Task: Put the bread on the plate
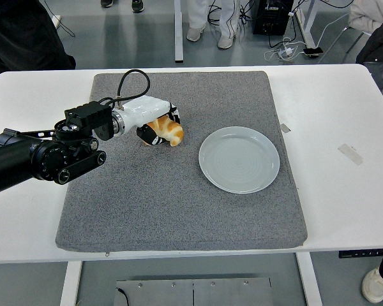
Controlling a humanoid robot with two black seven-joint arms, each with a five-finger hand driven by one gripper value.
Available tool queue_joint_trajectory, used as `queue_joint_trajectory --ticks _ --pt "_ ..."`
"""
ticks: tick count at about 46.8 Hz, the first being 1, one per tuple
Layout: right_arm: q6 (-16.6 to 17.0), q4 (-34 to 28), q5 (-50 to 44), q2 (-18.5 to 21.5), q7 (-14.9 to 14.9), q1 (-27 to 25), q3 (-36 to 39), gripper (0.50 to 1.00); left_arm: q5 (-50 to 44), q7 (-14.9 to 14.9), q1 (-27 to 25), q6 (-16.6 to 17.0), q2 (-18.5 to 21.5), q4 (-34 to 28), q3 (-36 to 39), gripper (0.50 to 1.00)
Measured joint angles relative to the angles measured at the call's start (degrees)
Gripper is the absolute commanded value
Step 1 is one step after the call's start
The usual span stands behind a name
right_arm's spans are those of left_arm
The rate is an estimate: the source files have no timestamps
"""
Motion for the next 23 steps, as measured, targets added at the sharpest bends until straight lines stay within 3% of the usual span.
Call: queue_joint_trajectory --ticks 7,23 --pt "0.0 0.0 0.0 0.0 0.0 0.0 0.0 1.000 -0.1 -0.3 -1.9 -0.1 0.1 0.1 0.0 0.500" --pt "0.0 0.0 0.0 0.0 0.0 0.0 0.0 1.000 -3.1 -0.8 -12.1 -1.4 2.2 0.2 0.0 0.500"
